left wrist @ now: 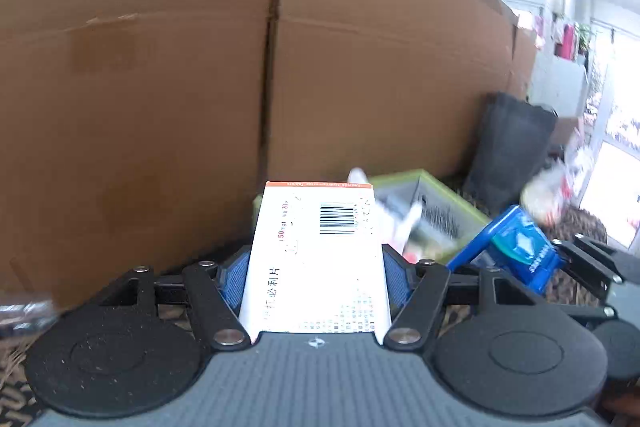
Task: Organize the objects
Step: 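Carry the white box and blue tin into the shoebox and release both, then grasp the clear plastic cup with the left gripper while the right gripper grasps the black tape roll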
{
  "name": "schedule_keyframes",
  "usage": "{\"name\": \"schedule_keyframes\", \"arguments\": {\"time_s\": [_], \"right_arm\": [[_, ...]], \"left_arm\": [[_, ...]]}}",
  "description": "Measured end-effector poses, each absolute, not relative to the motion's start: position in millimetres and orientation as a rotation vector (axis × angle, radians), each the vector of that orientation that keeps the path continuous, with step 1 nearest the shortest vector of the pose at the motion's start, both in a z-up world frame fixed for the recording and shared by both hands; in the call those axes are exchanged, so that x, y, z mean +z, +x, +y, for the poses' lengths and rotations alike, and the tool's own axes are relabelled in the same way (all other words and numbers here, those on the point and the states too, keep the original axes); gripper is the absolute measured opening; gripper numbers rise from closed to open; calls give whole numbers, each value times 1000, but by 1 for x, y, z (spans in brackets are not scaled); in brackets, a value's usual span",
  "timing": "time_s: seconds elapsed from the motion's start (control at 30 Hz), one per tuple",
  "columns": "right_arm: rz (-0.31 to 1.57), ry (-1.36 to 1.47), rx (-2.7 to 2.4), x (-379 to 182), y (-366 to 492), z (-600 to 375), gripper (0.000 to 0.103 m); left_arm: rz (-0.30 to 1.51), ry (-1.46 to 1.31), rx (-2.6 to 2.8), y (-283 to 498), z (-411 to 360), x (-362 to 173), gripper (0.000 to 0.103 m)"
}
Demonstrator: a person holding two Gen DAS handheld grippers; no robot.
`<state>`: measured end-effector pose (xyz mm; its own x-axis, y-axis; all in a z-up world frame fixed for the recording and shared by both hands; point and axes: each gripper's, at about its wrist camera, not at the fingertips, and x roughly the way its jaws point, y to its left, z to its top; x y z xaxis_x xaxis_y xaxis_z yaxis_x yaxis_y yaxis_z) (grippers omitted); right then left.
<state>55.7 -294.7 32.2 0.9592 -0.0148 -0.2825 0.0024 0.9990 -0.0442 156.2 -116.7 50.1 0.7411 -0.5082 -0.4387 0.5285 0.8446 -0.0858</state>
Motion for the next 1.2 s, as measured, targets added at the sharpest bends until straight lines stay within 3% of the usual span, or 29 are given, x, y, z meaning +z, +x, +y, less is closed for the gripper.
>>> {"name": "schedule_keyframes", "arguments": {"time_s": [0.2, 0.4, 0.43, 0.47, 0.57, 0.67, 0.93, 1.2], "right_arm": [[187, -36, -162, 48, 103, -336, 56], [238, -32, -178, 22, 149, -350, 56], [274, -49, -171, 13, 159, -350, 56], [326, -69, -148, 5, 169, -350, 57], [428, -81, -123, -23, 183, -349, 81], [334, -37, -153, -32, 160, -347, 103], [246, -60, -141, -14, 126, -324, 103], [235, -108, 4, 10, 94, -265, 103]], "left_arm": [[460, 69, -441, 210, -185, 50, 69], [492, 78, -410, 239, -205, 13, 69], [485, 66, -415, 240, -203, 6, 72], [493, 60, -423, 241, -200, 1, 82], [528, 36, -417, 233, -182, -10, 85], [499, -4, -427, 213, -157, -18, 89], [505, -9, -373, 186, -128, -24, 91], [562, -38, -213, 154, -42, -41, 92]]}}
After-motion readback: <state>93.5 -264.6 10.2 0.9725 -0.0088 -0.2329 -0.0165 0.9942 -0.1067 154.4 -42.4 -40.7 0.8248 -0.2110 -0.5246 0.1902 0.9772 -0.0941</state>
